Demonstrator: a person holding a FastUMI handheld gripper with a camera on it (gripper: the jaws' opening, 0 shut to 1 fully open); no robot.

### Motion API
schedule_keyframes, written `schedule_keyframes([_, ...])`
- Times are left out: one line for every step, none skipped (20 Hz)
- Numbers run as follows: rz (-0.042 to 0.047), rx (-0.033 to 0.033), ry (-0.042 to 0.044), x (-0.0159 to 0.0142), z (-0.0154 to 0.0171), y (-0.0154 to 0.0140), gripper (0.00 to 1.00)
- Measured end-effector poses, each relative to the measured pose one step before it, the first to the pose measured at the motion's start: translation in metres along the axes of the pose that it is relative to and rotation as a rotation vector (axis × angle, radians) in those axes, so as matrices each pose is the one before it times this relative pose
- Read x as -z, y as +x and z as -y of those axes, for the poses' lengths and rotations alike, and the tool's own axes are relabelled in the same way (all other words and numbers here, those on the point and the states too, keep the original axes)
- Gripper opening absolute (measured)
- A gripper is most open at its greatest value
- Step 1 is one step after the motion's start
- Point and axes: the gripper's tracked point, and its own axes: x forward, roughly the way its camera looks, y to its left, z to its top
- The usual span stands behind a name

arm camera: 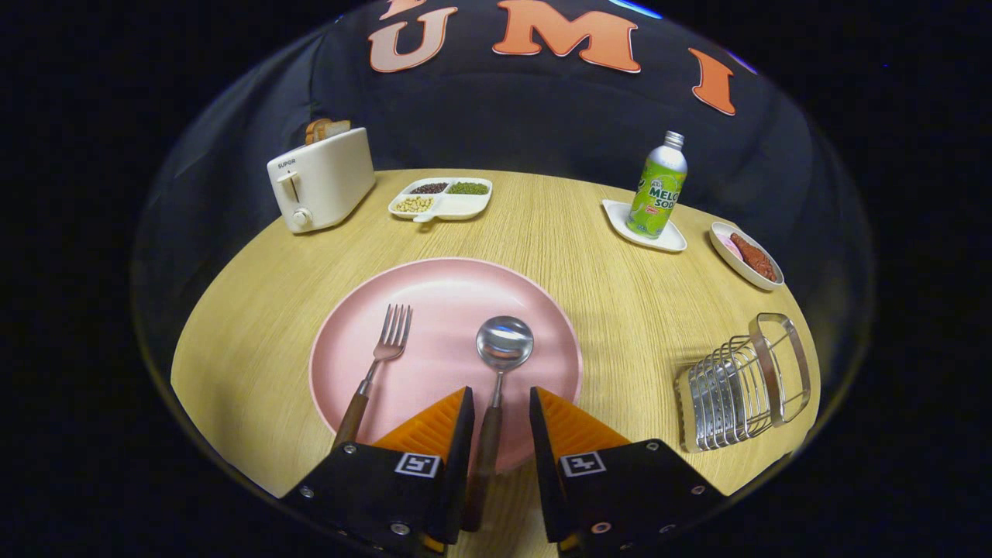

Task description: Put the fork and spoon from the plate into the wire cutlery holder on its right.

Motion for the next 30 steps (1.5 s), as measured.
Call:
schedule_keyframes([-0.00886, -0.004, -0.00178, 0.00248, -0.00173, 0.00139, 0.35])
schedule_keyframes([-0.01297, -0.00519, -0.00197, 0.0012, -0.00284, 0.00204, 0.32])
schedule_keyframes([-0.01652, 0.00288, 0.00028, 0.00355, -0.00202, 0.00133, 0.26])
schedule_keyframes([0.00211, 0.01583, 0.00506, -0.00284, 0.00353, -0.00294, 0.22])
schedule_keyframes([-0.00095, -0.00513, 0.01814, -0.00038, -0.00036, 0.0001, 0.13])
schedule_keyframes([0.00357, -0.00151, 0.01839, -0.00371, 0.0008, -0.00359, 0.09])
schedule_keyframes([-0.00002, -0.00393, 0.00865, -0.00207, 0.00198, -0.00443, 0.06])
schedule_keyframes([0.00046, -0.0029, 0.00754, -0.004, 0.00234, -0.0059, 0.05])
schedule_keyframes([0.00159, -0.00407, 0.00432, -0.00452, 0.00361, -0.00808, 0.05])
schedule_keyframes([0.00057, -0.00209, -0.00155, -0.00539, 0.00493, -0.00849, 0.05])
schedule_keyframes([0.00146, 0.00058, -0.00108, -0.00508, 0.00584, -0.00863, 0.05])
schedule_keyframes([-0.00451, 0.00005, -0.00465, -0.00415, 0.00651, -0.01029, 0.05])
schedule_keyframes([-0.0078, 0.00068, -0.00902, -0.00362, 0.00687, -0.00981, 0.05])
schedule_keyframes([-0.00243, 0.00391, -0.01004, -0.00444, 0.00904, -0.01018, 0.05])
schedule_keyframes([-0.01306, 0.00862, -0.01233, -0.00211, 0.01001, -0.0104, 0.05])
schedule_keyframes([-0.00934, 0.01279, -0.01042, -0.00336, 0.01098, -0.01064, 0.05])
schedule_keyframes([-0.0073, 0.00944, -0.00672, -0.0027, 0.00981, -0.00993, 0.05])
schedule_keyframes([-0.00956, 0.0025, -0.00373, -0.00298, 0.00883, -0.01016, 0.05])
schedule_keyframes([-0.00791, 0.00355, -0.00246, -0.00183, 0.00963, -0.00889, 0.05])
schedule_keyframes([-0.01098, 0.00898, -0.00398, -0.00051, 0.01095, -0.00794, 0.05])
schedule_keyframes([-0.0081, 0.01047, -0.00578, 0.00005, 0.0108, -0.00677, 0.05])
schedule_keyframes([-0.00958, 0.00931, -0.01226, 0.00102, 0.01097, -0.0052, 0.05])
schedule_keyframes([-0.0133, 0.0166, -0.00999, 0.00311, 0.01165, -0.00287, 0.05])
schedule_keyframes([-0.01883, 0.01535, -0.01202, 0.00539, 0.01178, -0.00368, 0.05])
schedule_keyframes([-0.01765, 0.01109, -0.00965, 0.00496, 0.0096, -0.00341, 0.05])
schedule_keyframes([-0.02278, 0.00214, -0.00507, 0.00489, 0.00714, -0.00245, 0.05])
schedule_keyframes([-0.02495, -0.0025, -0.00327, 0.00509, 0.00613, -0.00056, 0.05])
schedule_keyframes([-0.02601, -0.00291, -0.00523, 0.00453, 0.00505, -0.00079, 0.05])
schedule_keyframes([-0.02053, -0.00206, -0.00713, 0.00233, 0.0053, 0.00034, 0.05])
schedule_keyframes([-0.02137, -0.00227, -0.00894, 0.00177, 0.00423, 0.00089, 0.05])
